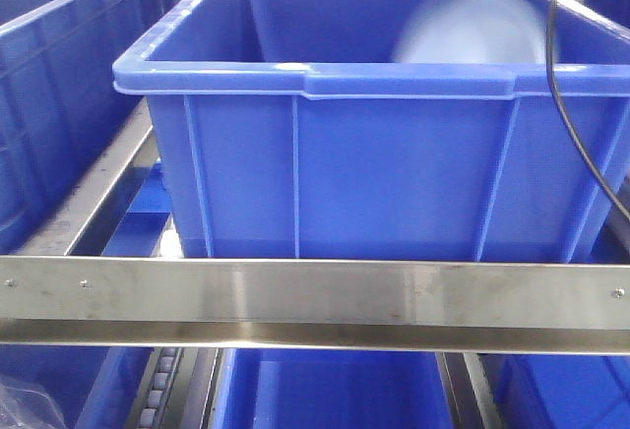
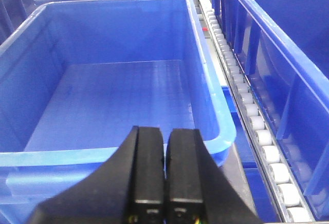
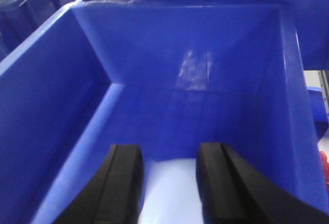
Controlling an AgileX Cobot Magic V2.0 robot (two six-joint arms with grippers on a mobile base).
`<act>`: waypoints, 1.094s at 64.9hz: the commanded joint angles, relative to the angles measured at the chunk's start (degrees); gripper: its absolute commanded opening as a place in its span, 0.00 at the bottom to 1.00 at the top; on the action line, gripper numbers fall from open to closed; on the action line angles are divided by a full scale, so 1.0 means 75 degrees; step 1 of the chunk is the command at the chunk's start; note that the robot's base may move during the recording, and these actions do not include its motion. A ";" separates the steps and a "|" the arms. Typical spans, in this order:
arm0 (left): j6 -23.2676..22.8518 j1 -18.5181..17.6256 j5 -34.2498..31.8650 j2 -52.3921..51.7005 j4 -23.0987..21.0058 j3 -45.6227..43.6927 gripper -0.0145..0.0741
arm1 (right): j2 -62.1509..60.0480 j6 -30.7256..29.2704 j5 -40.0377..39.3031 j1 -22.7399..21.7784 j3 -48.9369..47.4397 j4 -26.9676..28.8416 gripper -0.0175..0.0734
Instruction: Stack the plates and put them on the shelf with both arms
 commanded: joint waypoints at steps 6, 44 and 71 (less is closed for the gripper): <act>-0.0029 -0.0006 -0.0625 0.0047 -0.0032 -0.0229 0.26 | -0.0361 0.0043 -0.0726 -0.0019 -0.0320 -0.0144 0.63; -0.0029 -0.0006 -0.0625 0.0047 -0.0032 -0.0229 0.26 | -0.3346 -0.0495 0.0940 -0.0490 0.1799 -0.0979 0.25; -0.0029 -0.0006 -0.0625 0.0047 -0.0032 -0.0229 0.26 | -0.6453 0.0415 -0.1317 -0.0507 0.5197 -0.0979 0.25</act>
